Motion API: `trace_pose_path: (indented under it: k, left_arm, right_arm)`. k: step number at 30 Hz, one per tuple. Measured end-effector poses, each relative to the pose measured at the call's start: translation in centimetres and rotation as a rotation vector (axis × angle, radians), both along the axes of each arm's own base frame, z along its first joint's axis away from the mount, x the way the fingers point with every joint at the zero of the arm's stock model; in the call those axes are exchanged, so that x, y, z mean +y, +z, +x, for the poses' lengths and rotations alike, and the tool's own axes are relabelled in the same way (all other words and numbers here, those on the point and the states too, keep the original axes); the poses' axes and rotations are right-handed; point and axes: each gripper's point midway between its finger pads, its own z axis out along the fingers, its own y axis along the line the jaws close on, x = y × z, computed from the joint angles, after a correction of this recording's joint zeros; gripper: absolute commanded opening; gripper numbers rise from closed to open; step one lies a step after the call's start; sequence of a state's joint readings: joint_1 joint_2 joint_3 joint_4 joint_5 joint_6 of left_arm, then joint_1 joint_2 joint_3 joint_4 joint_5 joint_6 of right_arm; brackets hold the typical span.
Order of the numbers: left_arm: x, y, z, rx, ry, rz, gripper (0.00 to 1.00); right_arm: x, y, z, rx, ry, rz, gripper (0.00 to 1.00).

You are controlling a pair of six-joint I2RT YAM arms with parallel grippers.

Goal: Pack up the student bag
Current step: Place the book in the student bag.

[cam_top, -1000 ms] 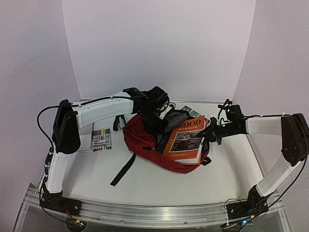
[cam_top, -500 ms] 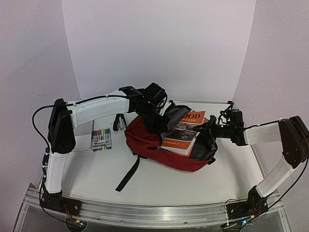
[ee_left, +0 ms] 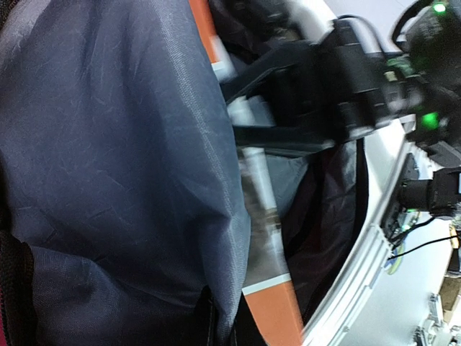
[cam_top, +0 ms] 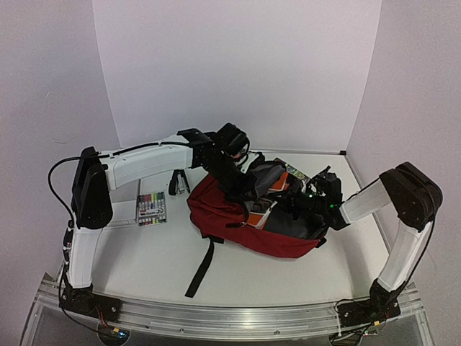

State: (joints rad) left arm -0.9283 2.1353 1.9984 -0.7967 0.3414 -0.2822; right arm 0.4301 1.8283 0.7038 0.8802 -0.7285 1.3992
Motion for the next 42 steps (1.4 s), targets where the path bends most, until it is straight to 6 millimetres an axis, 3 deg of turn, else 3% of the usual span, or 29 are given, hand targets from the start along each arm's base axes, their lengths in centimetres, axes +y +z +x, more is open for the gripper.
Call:
trace_pose_path:
  k: [15,25,30,36,42]
  left_arm:
    - [-0.4,0.5,-1.1,0.044,-0.035,-0.040,0.00]
    - [0.4,-0.3,-1.0,0.070,-0.008,-0.025,0.00]
    - [0.7,-0.3,-0.5,0.079,0.014,-0.027,0.00]
    - [0.8,-0.1,0.0,0.077,0.028,-0.036,0.00]
    - [0.9,-0.1,0.3,0.076,0.034,-0.039,0.00]
  right_arm:
    - [5.3,-1.8,2.3,-0.010,0.010,0.096,0.01]
    - [6.8,-3.6,3.2,-0.007,-0.001,0.102,0.63]
    - [6.4,-4.5,2.8,0.019,-0.004,0.060,0.85]
    - [5.6,-3.5,1.9,0.052,-0.001,-0.039,0.90]
    - [4.1,-2.7,0.7,0.090,-0.001,-0.145,0.81]
